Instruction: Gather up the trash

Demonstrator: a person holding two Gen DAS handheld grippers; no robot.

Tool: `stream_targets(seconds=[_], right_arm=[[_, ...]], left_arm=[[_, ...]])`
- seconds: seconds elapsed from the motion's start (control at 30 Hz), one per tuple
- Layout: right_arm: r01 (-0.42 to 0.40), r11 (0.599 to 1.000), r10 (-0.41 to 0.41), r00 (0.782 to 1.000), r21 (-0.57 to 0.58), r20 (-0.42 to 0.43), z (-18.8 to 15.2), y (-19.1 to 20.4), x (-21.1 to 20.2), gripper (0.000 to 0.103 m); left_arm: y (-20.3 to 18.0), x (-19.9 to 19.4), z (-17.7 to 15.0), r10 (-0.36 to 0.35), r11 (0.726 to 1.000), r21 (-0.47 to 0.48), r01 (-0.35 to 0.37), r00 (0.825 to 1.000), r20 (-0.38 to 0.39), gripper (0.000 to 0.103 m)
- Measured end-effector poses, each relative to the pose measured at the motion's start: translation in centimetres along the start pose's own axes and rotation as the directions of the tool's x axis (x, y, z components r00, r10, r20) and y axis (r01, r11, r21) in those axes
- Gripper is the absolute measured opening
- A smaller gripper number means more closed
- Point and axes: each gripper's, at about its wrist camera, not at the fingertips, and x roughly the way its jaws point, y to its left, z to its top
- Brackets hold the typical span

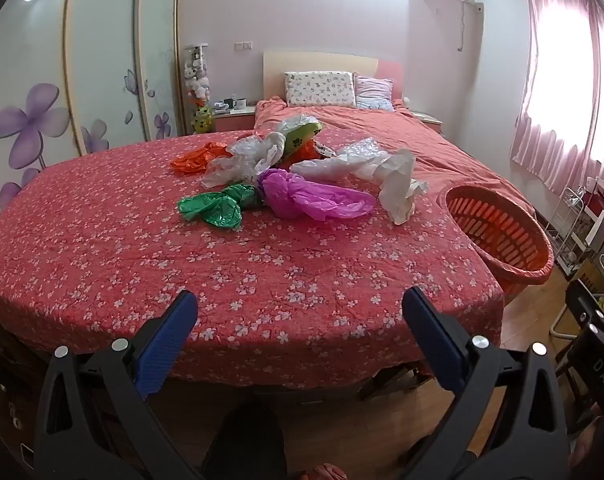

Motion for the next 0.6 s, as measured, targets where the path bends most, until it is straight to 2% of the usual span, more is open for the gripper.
stream_targets(seconds=[0.6], right_arm=[[0.002,1.000,-0.002,1.000,-0.002,0.001,0.06,0.05,0.03,0.099]], left_arm=[[0.00,-0.02,-0.02,0.000,1.000,-0.002,0.000,1.000,-0.003,0.101]])
